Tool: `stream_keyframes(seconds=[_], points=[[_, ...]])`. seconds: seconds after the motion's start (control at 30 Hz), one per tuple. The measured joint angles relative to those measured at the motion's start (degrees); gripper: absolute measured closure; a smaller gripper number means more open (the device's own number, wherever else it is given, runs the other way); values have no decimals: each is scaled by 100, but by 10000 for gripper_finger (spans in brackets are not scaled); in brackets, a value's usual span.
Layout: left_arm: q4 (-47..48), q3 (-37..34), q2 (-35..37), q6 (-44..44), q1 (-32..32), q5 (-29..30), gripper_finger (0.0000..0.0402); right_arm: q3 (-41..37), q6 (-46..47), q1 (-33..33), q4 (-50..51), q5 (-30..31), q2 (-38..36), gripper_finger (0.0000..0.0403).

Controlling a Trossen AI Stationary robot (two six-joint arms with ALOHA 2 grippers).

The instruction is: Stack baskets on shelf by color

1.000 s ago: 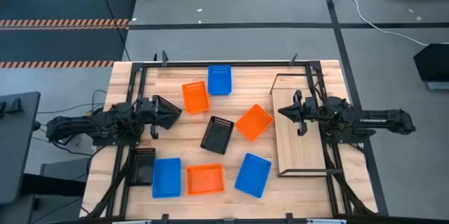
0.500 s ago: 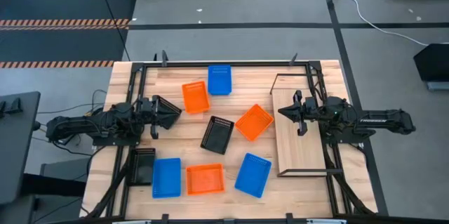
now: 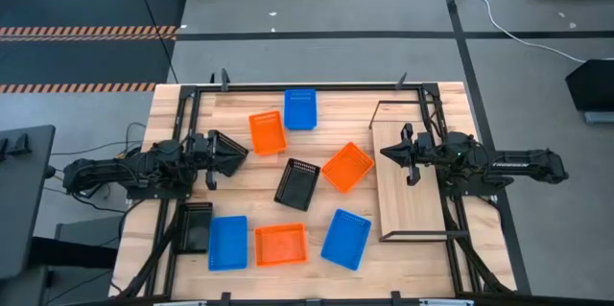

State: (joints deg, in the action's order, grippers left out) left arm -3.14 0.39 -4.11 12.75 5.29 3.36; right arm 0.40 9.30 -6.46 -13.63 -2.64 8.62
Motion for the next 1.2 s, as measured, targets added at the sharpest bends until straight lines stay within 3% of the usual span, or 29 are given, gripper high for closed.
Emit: stream_keyframes(seconds=[1.2], points=[[0,0,0,2,0,1,374,-1,0,0,0,0,-2,385]])
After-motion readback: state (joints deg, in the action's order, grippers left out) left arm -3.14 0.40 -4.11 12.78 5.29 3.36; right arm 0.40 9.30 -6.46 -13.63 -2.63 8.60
